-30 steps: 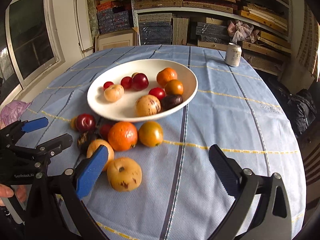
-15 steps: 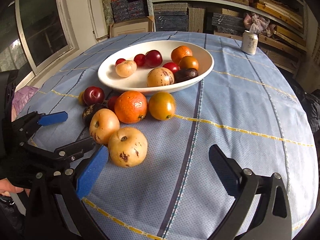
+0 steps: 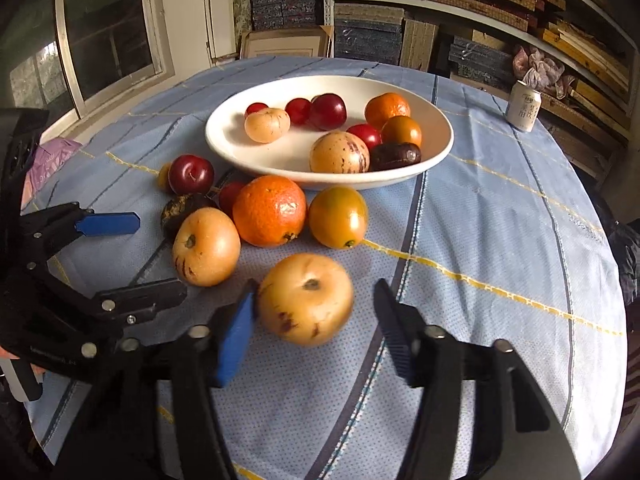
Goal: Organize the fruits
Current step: 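Move both open tools back toward the fruits on the cloth, then grasp a large orange fruit with the left tool while the right grasps a spotted yellow apple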
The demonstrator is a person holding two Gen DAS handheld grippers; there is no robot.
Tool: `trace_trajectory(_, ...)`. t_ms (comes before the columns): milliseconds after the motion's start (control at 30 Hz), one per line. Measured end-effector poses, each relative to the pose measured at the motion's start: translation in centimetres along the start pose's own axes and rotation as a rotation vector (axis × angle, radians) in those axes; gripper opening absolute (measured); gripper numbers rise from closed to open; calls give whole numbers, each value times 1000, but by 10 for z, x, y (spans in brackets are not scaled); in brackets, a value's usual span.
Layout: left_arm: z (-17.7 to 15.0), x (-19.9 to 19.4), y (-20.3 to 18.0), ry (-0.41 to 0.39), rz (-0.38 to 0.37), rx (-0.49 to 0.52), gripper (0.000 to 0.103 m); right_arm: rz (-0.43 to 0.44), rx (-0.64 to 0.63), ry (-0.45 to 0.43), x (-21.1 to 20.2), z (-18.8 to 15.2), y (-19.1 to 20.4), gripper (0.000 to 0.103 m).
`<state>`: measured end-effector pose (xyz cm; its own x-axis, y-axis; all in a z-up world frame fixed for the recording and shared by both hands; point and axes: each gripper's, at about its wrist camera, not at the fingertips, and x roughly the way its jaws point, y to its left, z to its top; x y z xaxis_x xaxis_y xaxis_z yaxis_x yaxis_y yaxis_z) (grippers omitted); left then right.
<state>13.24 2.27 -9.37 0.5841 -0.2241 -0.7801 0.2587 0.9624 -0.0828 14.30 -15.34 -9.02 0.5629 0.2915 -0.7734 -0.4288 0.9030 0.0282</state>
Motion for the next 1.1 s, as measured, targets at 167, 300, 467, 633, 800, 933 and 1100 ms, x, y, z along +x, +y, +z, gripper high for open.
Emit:
trace_trajectory(167,3,6,-31,-1,-24,89,100,-40,-15,18,-2,-6,-5,44)
trace_trajectory(300,9,15,-39,1,-9,88,100,-33,37,11,-6,-11,-20,44)
trace_trajectory(467,16,22,-43,8,56,86,99,-66,39,2,-8,-11,-26,44)
trace_trajectory(633,19,17,-37,-32,128,61,76,-61,40,-1,-11,-13,-28,44)
trace_trajectory(800,20,10,-30,-64,84,26,67,-81,-14,6,-12,-17,-18,44)
trace_trajectory(933,19,-1,-32,-88,72,46,53,-83,-18,8,-12,-17,-16,44)
trace_trajectory(1100,19,-1,-33,-101,75,52,46,-81,-16,16,-11,-17,-14,44)
